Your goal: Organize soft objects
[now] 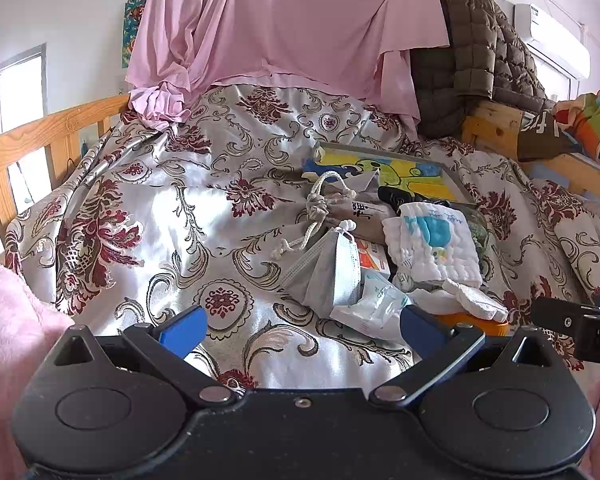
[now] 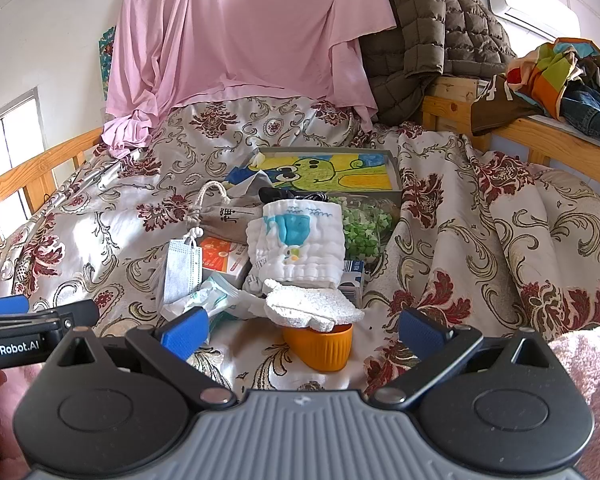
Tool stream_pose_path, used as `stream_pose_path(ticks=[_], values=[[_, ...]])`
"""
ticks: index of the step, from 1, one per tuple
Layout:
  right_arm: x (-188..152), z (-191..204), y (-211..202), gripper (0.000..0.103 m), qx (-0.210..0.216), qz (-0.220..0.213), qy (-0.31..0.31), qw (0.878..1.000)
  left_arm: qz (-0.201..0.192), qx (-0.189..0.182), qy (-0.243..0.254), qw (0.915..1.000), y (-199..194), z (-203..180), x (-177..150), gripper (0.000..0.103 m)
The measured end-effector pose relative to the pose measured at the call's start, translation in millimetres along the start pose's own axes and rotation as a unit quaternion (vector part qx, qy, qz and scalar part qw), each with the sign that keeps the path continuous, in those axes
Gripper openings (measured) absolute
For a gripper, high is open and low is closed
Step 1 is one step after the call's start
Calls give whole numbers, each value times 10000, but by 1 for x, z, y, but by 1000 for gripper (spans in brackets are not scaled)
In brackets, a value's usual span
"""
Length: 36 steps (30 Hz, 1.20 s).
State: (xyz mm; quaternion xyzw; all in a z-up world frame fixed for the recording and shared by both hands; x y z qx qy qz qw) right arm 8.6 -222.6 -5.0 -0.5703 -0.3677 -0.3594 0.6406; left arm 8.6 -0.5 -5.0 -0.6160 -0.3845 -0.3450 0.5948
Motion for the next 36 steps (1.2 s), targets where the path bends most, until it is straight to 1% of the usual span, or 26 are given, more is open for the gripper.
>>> stream_pose_path(ticks=[6, 10, 12, 15, 18, 21, 23, 25, 28, 33, 36], values=[[0, -1, 0, 103, -25, 38, 13, 10000, 6, -46, 11, 10000, 0, 0, 0, 102], [4, -5, 7, 103, -8, 213, 85, 9997, 78, -139, 54, 9999, 0, 0, 2, 102], [7, -6, 10, 103, -50, 380, 8, 9993, 156, -249, 175, 9994, -1, -4, 8, 102], [15, -6, 21, 103, 7, 659, -209, 9976, 165, -422, 571, 9973, 5, -11, 15, 102], [26, -7, 33, 103, 95, 788, -476, 9957, 264, -700, 1026, 9919, 17, -19, 23, 102], [38, -9, 51, 103, 221, 1068, -796, 9908, 466, -1118, 1415, 9825, 35, -26, 33, 102], [43, -9, 66, 103, 241, 1254, -983, 9869, 561, -1352, 1591, 9763, 47, -30, 39, 102], [46, -12, 81, 103, 253, 1477, -1029, 9833, 646, -1650, 1747, 9685, 60, -35, 43, 102], [47, -12, 103, 103, 448, 1777, -986, 9781, 780, -1840, 2002, 9591, 80, -41, 43, 100], [47, -8, 128, 103, 625, 1935, -1051, 9735, 1363, -2167, 1786, 9500, 113, -43, 35, 96], [43, -6, 143, 103, 737, 2116, -1015, 9693, 1457, -2207, 1770, 9480, 121, -44, 31, 96]])
Point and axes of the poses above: each gripper's, at about its wrist camera, not at the fingertips, and y roughly the way its jaws point, z to its left, x to its top, the point moved 1 cm from there along y, roughly the way its jaws point, and after that the axes turned 2 degrees about -z, right-handed, at the moved point
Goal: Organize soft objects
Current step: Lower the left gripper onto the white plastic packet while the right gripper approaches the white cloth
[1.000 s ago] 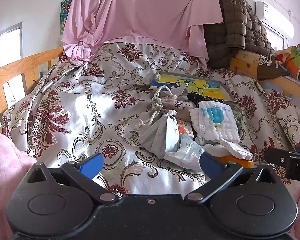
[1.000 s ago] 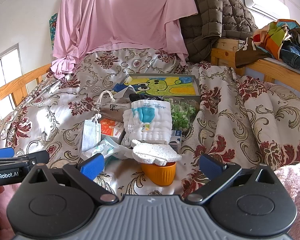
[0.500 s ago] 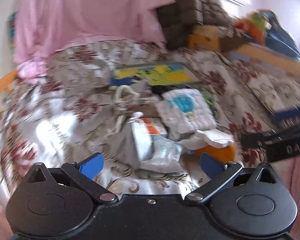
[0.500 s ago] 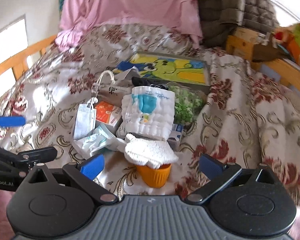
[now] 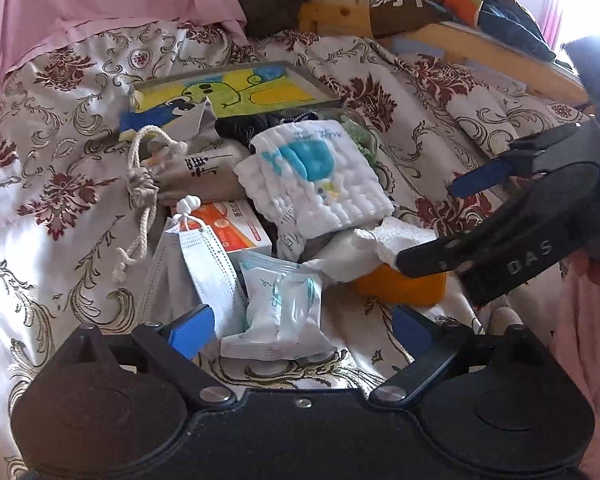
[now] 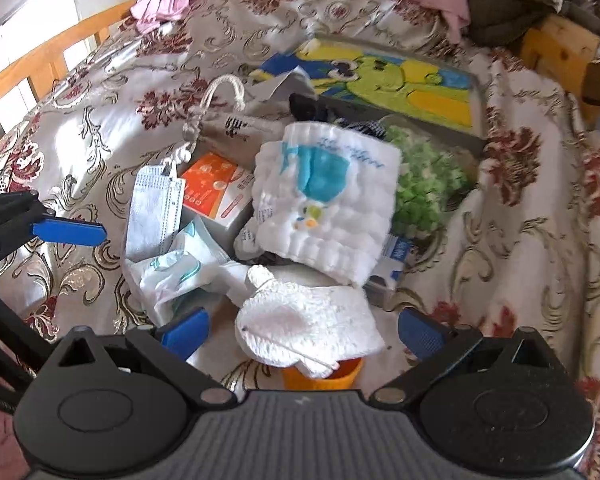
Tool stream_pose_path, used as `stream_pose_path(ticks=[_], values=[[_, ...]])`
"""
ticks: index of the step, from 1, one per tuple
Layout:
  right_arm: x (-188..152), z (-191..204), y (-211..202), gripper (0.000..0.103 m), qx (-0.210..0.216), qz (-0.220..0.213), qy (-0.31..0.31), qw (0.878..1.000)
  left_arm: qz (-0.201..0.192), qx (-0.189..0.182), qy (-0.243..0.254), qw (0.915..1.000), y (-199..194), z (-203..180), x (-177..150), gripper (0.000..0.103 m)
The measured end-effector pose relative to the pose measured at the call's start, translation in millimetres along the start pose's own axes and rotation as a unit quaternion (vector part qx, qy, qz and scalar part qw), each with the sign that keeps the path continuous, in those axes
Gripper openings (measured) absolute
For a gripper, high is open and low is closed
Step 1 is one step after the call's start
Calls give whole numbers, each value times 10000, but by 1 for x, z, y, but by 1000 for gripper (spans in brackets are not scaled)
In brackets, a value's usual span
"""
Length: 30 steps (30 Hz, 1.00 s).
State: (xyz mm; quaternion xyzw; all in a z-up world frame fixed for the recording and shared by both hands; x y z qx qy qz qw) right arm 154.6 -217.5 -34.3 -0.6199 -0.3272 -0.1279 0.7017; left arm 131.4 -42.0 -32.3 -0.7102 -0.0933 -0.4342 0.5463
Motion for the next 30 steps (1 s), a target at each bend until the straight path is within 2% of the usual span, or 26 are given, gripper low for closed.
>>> stream_pose_path(ticks=[5, 11, 17, 19, 22, 26, 30], values=[[0, 0, 15, 101, -4, 205, 32, 9998, 271, -59, 107, 9996, 18, -2, -2, 95], [0, -15, 10, 86, -145, 16, 457, 9988, 510, 69, 248, 9984, 39, -6, -4, 84], [3, -41, -10, 77, -484, -427, 1084, 9920, 497, 133, 18, 9987, 41, 3, -2, 64], [3, -52, -13, 71, -505, -471, 1345, 9885, 444, 110, -113, 9989, 39, 7, -1, 55], [2, -62, -11, 60, -535, -446, 1565, 9852, 427, 82, -214, 9988, 39, 9, 0, 54], [2, -64, -2, 57, -621, -301, 1574, 9851, 499, 64, -257, 9984, 44, 8, 0, 54], [4, -63, 7, 57, -527, -276, 1541, 9863, 573, 73, -247, 9980, 54, 7, 1, 60]])
Point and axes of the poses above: each gripper's, at about its wrist camera, not at the fingertips, and y roughly the way its jaws point, z to its left, x to its top, the point moved 1 cm from there along y, roughly the way its jaws point, and after that the axes turned 2 degrees about -z, right-handed, at the moved point
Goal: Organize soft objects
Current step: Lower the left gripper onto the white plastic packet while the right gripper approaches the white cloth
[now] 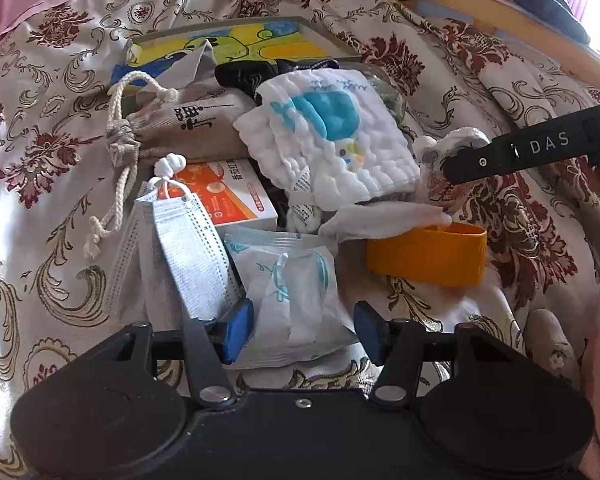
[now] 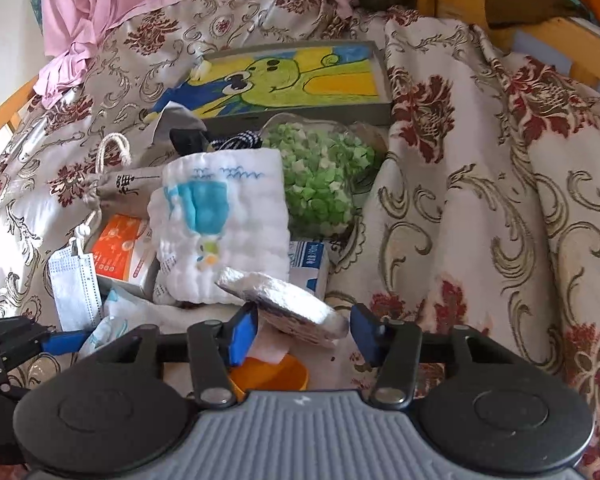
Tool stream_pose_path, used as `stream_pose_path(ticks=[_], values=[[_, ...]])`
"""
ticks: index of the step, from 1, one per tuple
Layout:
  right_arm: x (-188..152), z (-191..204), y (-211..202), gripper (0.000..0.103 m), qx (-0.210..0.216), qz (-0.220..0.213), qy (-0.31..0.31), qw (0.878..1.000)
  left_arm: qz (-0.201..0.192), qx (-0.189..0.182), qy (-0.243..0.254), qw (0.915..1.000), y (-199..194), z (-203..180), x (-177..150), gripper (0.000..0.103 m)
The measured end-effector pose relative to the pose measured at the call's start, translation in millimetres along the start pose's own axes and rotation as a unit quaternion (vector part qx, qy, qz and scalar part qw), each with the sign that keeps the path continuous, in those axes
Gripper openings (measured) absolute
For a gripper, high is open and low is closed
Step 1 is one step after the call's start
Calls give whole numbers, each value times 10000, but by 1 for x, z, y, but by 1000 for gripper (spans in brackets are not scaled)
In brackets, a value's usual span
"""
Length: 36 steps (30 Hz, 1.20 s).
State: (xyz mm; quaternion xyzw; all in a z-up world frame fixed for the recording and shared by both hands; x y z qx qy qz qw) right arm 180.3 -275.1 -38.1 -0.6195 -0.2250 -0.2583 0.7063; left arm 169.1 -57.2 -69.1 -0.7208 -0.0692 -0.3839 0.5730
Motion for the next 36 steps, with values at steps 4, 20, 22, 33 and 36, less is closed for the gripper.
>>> stream_pose_path(ticks=[4, 20, 22, 33, 36], values=[[-1, 3, 2, 54, 4, 3, -46, 10000, 54, -70, -73, 9999, 8, 0, 2, 60], [-2, 12, 3, 48, 401, -49, -257, 9989, -14, -219, -149, 9996, 5, -7, -1, 53], [-3, 15, 5, 55, 427, -53, -346, 9985, 94, -227, -227, 9994, 11, -3, -1, 59], [-4, 27, 17, 63, 200, -58, -832, 9963, 66, -245, -278, 9993, 7, -7, -2, 58], [-5, 26, 19, 52, 281, 26, -830, 9962, 33, -228, -225, 9995, 7, -7, -3, 57]])
Point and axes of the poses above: each gripper's, at about its wrist camera, not at the fingertips, and y roughly the way its jaws point, z to its left, x to its top, the point moved 1 cm from there along y, roughly the way its jaws point, and after that the axes turned 2 degrees about -z, right-handed, at the moved point
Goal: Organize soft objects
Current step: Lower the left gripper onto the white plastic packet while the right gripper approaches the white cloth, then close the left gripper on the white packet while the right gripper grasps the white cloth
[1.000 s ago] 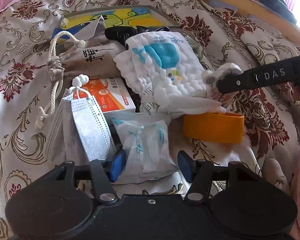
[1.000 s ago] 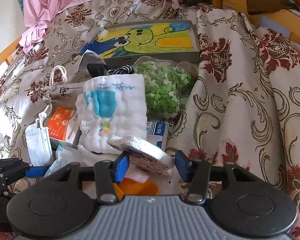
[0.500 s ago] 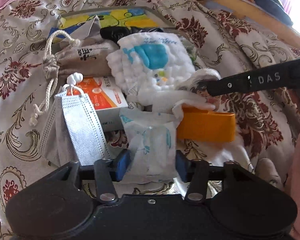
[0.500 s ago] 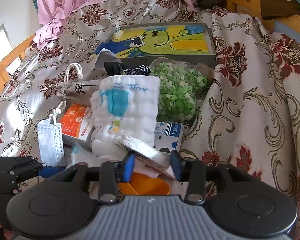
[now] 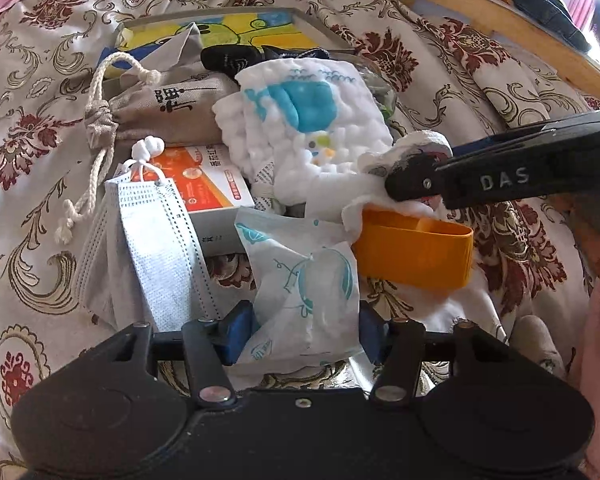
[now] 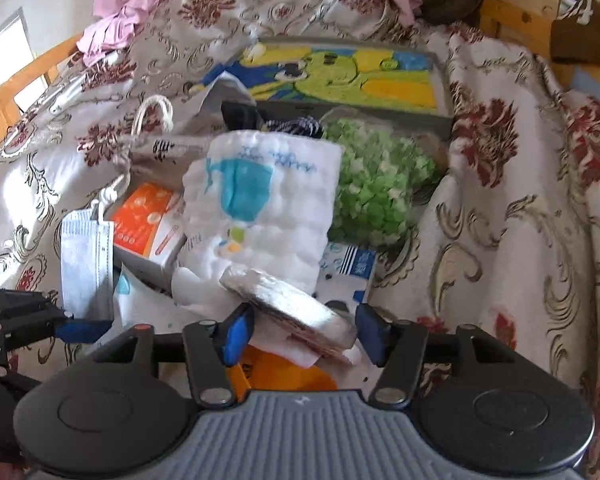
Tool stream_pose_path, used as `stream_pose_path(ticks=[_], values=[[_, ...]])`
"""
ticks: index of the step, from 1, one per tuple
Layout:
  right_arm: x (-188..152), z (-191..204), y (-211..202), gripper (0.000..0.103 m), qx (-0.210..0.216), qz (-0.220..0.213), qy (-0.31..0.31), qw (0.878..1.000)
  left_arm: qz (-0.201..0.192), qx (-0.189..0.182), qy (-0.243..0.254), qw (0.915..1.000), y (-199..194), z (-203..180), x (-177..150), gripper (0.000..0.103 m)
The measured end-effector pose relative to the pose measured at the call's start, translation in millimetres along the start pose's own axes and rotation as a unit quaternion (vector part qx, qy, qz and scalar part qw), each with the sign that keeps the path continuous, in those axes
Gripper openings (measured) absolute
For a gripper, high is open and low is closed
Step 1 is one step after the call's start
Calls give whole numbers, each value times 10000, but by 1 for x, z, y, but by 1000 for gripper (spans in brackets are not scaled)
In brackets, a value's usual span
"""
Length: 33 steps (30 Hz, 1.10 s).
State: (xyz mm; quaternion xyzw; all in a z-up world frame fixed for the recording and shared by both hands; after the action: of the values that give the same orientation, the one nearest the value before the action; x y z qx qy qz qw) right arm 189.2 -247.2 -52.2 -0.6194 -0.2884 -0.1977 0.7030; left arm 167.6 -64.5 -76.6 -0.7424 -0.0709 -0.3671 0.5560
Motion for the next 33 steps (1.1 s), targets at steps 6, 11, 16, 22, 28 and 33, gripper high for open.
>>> stream_pose_path(ticks=[6, 11, 16, 22, 28, 33], values=[[-1, 2, -8, 33, 109, -111, -32, 9999, -67, -17, -133, 9999, -1, 5, 0, 52], [-2, 5, -16, 24, 256, -194, -109, 9994, -127, -8, -180, 9998, -7, 3, -2, 49], [-2, -1, -30, 15, 517, -395, 111, 9978, -239, -112, -541, 9982, -20, 6, -5, 48], [-2, -6, -46, 14, 652, -811, 300, 9941, -631, -157, -1163, 9911, -46, 11, -11, 48], [-1, -14, -65, 14, 751, -1394, 591, 9856, -1145, -30, -1452, 9827, -68, 12, -13, 48], [7, -16, -75, 15, 743, -2045, 577, 9743, -1616, 147, -1293, 9782, -76, 12, 1, 49]])
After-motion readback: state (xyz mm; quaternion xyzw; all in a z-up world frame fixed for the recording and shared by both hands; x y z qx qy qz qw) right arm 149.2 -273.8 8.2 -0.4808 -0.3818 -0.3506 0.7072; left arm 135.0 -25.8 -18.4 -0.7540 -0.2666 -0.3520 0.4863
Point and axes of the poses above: each gripper's, at about its wrist camera, not at the fingertips, and y roughly the way its jaws point, z to its left, x to its top, the point moved 1 cm from there along y, roughly the way its jaws point, and after that the axes turned 2 degrees about -z, right-handed, at the moved point
